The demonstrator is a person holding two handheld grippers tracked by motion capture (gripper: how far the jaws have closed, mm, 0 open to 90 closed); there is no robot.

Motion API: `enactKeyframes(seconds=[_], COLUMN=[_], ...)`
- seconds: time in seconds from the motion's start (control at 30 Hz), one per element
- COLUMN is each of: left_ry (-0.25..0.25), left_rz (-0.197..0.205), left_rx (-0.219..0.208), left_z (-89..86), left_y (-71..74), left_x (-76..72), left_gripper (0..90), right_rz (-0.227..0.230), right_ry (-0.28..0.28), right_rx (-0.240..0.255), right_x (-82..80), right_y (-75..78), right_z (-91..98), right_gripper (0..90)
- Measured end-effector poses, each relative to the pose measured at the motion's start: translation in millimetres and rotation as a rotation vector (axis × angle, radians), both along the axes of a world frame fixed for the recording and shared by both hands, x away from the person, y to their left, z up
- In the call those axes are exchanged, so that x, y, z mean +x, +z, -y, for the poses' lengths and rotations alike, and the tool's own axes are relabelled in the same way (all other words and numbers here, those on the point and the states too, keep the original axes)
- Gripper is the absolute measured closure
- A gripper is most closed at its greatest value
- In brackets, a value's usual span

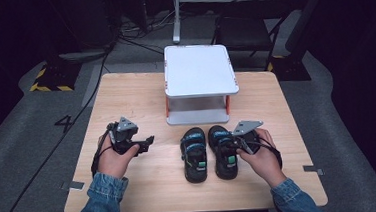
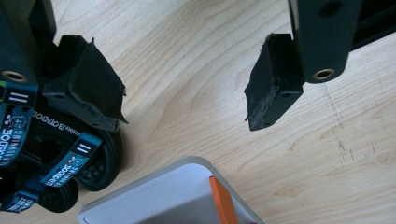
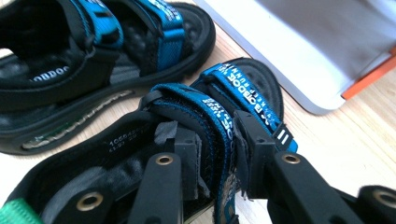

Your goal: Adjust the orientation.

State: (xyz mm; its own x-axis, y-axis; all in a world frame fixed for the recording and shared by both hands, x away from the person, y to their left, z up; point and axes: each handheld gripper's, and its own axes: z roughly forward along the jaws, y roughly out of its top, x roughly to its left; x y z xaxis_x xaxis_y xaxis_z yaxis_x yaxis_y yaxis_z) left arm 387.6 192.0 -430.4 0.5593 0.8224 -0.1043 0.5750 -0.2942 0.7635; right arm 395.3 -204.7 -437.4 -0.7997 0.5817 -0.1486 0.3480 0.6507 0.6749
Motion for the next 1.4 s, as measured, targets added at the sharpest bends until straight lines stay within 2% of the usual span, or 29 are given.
enactKeyframes(seconds=[0.2, 0.4, 0.47, 0.6, 0.63, 0.7, 0.73, 0.77, 0.8, 0.83, 0.9, 0.97, 1.03, 1.07, 1.1, 1.17, 1.2, 1.27, 1.3, 1.4], left_ry=[-0.007, 0.015, 0.02, 0.024, 0.025, 0.023, 0.021, 0.022, 0.025, 0.022, 0.024, 0.023, 0.022, 0.023, 0.021, 0.022, 0.023, 0.027, 0.032, 0.046], left_rz=[-0.006, -0.014, -0.006, -0.008, -0.005, -0.006, -0.006, -0.007, -0.005, -0.004, -0.005, 0.0, 0.001, 0.0, -0.006, -0.004, -0.003, -0.005, -0.005, -0.005], left_rx=[0.013, 0.007, 0.007, 0.007, 0.009, 0.004, 0.002, 0.0, -0.001, 0.0, -0.008, -0.006, -0.006, -0.007, -0.007, -0.005, 0.001, -0.001, -0.004, 0.002], left_z=[0.9, -5.5, -7.9, -9.8, -10.1, -10.4, -10.7, -11.0, -11.3, -11.8, -12.2, -12.6, -12.5, -12.0, -11.8, -12.1, -12.9, -14.7, -15.4, -21.1], left_y=[-1.1, -3.8, -3.8, -3.2, -3.0, -2.6, -2.4, -2.2, -2.1, -1.8, -0.8, -0.3, -0.2, -0.7, -1.0, -1.7, -1.7, -1.9, -2.1, -3.0], left_x=[-2.4, -6.7, -7.3, -9.6, -9.9, -10.8, -10.9, -10.9, -10.7, -10.3, -9.5, -8.7, -8.4, -8.6, -9.2, -10.5, -11.4, -14.4, -15.7, -19.9], left_gripper=[28.4, 28.4, 28.5, 28.5, 28.5, 28.5, 28.5, 28.5, 28.5, 28.5, 28.4, 28.5, 28.5, 28.4, 28.4, 28.5, 28.5, 28.5, 28.5, 28.5], right_rz=[-0.009, 0.007, 0.003, 0.003, -0.006, -0.015, -0.046, -0.046, -0.064, -0.064, -0.102, -0.115, -0.127, -0.179, -0.179, -0.251, -0.276, -0.324, -0.346, -0.349], right_ry=[0.0, -0.032, -0.044, -0.059, -0.049, -0.038, -0.039, -0.039, -0.048, -0.048, -0.064, -0.075, -0.094, -0.111, -0.111, -0.109, -0.107, -0.103, -0.104, -0.107], right_rx=[0.036, 0.069, 0.08, 0.062, 0.043, 0.047, 0.05, 0.05, 0.066, 0.066, 0.097, 0.113, 0.157, 0.242, 0.242, 0.315, 0.326, 0.315, 0.286, 0.256], right_x=[0.2, 4.0, 5.3, 5.2, 5.7, 4.7, 3.9, 3.9, 2.2, 2.2, -2.3, -6.7, -12.4, -18.7, -18.7, -23.8, -25.7, -27.5, -26.4, -22.8], right_y=[-0.9, -2.5, -3.3, -6.8, -9.0, -9.5, -8.6, -8.6, -5.3, -5.3, 3.3, 11.0, 20.2, 27.6, 27.6, 31.2, 31.4, 27.1, 20.9, 13.6], right_z=[-7.3, -14.9, -16.8, -21.1, -22.4, -21.6, -19.7, -19.7, -16.3, -16.3, -9.5, -4.1, 2.1, 5.2, 5.2, 1.7, -2.3, -13.8, -21.9, -28.0], right_gripper=[73.2, 73.1, 73.0, 71.4, 69.1, 67.9, 60.5, 60.5, 51.5, 51.5, 41.5, 43.6, 49.8, 52.2, 52.2, 52.6, 52.7, 52.7, 52.6, 51.5])
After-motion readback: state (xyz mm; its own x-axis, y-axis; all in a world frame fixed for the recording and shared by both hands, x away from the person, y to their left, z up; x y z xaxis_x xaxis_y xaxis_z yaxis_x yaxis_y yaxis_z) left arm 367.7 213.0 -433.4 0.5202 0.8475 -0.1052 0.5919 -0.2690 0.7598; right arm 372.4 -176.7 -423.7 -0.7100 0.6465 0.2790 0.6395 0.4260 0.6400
